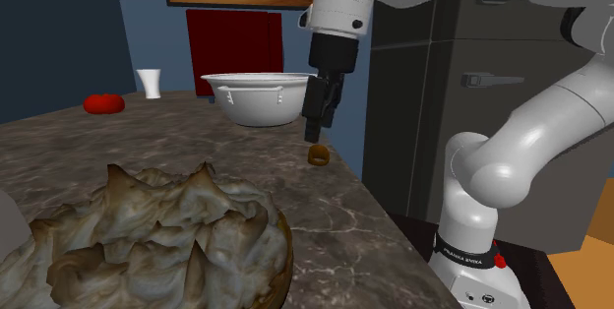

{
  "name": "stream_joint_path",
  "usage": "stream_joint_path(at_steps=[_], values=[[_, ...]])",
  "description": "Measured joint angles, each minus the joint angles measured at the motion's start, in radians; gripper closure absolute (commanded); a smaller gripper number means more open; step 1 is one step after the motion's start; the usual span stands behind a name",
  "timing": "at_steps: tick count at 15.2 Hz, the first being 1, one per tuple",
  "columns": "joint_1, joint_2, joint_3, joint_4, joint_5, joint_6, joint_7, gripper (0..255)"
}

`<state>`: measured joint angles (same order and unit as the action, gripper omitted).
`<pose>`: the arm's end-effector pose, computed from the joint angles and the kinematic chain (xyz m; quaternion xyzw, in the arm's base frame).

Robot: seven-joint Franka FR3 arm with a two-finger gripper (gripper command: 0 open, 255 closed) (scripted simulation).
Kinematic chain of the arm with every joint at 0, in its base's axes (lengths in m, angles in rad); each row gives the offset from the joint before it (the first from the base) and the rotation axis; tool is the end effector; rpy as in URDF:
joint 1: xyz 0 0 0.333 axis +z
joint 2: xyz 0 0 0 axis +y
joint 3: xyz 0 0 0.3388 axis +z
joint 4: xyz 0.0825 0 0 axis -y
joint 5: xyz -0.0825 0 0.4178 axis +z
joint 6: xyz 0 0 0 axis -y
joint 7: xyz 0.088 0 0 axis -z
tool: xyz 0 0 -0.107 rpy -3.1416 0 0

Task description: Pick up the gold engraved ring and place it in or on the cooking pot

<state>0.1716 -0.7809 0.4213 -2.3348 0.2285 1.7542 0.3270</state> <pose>0.2700 0.2555 0.6022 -0.9936 -0.0753 -0.0840 0.0011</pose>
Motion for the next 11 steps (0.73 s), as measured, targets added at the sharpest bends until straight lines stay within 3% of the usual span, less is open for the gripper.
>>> stream_joint_path(at_steps=[11], values=[[0.006,0.010,0.032,-0.083,0.019,0.104,0.006,0]])
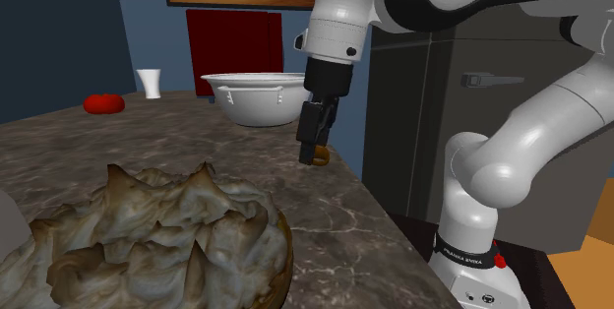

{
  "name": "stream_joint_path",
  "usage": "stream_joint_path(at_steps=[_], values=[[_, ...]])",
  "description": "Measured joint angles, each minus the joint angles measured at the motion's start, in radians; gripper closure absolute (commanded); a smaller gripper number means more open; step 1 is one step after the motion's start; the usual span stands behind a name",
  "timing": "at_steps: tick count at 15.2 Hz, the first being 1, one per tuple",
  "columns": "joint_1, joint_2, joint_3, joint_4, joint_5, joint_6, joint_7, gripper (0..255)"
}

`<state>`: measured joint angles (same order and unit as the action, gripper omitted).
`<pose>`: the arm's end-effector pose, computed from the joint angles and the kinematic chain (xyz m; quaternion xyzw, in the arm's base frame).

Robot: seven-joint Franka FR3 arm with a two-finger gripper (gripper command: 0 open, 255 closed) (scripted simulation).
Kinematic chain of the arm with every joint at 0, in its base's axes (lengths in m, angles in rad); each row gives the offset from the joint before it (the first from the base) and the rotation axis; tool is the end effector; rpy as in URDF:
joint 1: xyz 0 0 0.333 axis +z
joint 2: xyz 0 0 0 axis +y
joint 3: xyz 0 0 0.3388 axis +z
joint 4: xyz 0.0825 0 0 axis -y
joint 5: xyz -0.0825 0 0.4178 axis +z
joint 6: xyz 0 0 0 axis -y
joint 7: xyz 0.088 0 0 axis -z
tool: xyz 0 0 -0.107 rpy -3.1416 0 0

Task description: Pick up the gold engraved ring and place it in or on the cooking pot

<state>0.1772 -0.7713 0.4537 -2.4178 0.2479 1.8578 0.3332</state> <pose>0.2745 0.2627 0.5634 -0.9932 -0.0767 -0.0880 0.0030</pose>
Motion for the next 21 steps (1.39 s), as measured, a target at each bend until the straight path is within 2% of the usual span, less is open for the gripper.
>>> stream_joint_path(at_steps=[2,3,13,21], values=[[0.000,0.000,0.000,0.000,0.000,0.001,0.000,0],[0.000,0.000,0.000,0.000,0.000,0.001,0.000,255],[0.000,0.000,0.000,0.000,0.000,0.001,0.000,255],[-0.011,0.014,-0.020,0.099,-0.019,-0.085,0.000,255]])
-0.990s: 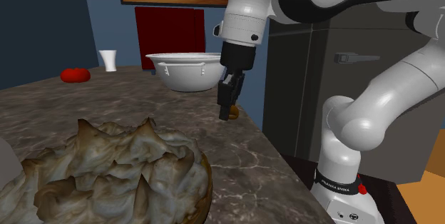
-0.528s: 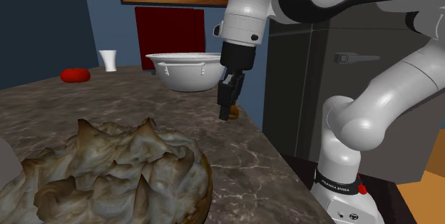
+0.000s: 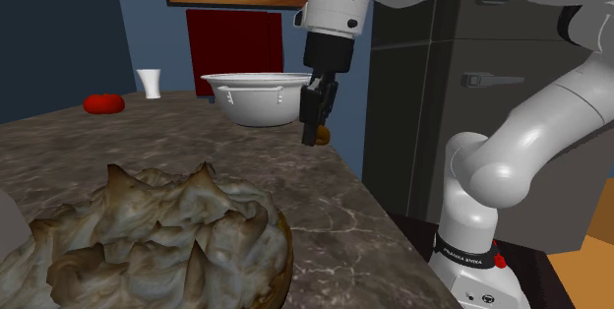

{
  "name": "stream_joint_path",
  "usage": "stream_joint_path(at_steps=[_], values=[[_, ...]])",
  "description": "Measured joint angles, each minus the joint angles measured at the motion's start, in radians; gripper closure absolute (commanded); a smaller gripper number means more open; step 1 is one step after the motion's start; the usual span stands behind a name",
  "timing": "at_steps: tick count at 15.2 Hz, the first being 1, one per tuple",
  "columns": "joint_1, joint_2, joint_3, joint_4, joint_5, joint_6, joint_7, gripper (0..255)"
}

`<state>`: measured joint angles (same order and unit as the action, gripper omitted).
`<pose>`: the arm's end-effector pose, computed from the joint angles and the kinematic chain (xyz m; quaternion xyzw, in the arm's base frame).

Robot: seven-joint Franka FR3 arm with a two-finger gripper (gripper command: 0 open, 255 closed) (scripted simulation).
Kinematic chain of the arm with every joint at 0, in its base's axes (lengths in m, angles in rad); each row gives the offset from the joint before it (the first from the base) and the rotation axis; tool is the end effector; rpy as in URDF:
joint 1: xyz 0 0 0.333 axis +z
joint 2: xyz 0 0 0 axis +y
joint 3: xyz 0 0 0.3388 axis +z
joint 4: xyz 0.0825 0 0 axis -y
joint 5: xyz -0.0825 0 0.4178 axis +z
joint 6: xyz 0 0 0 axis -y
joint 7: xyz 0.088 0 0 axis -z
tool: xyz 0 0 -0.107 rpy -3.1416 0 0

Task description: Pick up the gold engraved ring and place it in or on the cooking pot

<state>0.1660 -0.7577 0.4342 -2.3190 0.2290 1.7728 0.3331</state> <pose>0.2754 0.2631 0.6030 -0.9931 -0.0768 -0.0882 0.0031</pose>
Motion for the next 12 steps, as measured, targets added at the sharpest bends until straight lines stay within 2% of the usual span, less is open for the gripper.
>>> stream_joint_path(at_steps=[12], values=[[-0.019,0.044,-0.022,0.189,-0.028,-0.146,0.007,255]])
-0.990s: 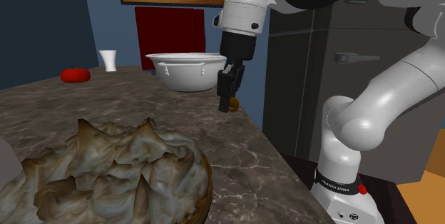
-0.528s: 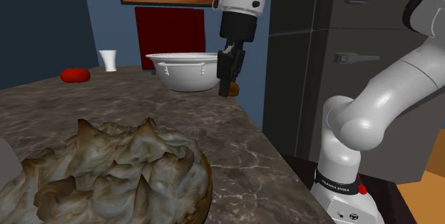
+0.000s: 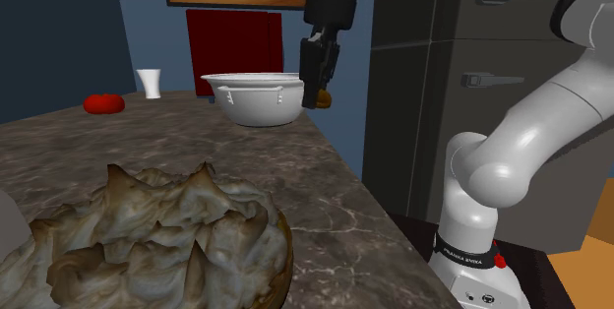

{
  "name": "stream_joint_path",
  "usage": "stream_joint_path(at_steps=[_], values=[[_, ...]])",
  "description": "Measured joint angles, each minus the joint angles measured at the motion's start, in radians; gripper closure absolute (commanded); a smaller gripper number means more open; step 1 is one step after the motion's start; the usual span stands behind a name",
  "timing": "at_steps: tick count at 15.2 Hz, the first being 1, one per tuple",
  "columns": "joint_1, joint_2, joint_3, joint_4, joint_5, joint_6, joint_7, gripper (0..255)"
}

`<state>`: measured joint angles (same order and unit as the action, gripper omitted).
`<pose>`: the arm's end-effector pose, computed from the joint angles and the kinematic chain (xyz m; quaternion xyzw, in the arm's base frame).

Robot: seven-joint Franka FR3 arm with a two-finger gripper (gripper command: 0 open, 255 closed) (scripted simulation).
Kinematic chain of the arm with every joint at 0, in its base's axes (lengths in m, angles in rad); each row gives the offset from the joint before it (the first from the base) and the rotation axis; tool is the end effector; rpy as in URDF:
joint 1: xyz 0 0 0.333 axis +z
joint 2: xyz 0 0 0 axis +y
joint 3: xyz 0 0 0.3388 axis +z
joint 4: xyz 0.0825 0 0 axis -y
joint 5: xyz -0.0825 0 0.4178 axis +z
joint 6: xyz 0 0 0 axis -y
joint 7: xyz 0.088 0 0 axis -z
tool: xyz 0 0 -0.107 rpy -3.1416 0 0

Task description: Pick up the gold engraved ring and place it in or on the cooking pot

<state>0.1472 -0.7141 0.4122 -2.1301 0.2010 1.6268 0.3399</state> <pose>0.2745 0.2649 0.6716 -0.9931 -0.0767 -0.0882 0.0030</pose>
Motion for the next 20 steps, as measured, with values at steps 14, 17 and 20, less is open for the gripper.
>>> stream_joint_path(at_steps=[14,17,20], values=[[-0.026,0.091,-0.012,0.259,-0.032,-0.170,0.011,255],[-0.032,0.115,-0.013,0.323,-0.040,-0.211,0.014,255],[-0.038,0.138,-0.019,0.369,-0.048,-0.235,0.008,255]])
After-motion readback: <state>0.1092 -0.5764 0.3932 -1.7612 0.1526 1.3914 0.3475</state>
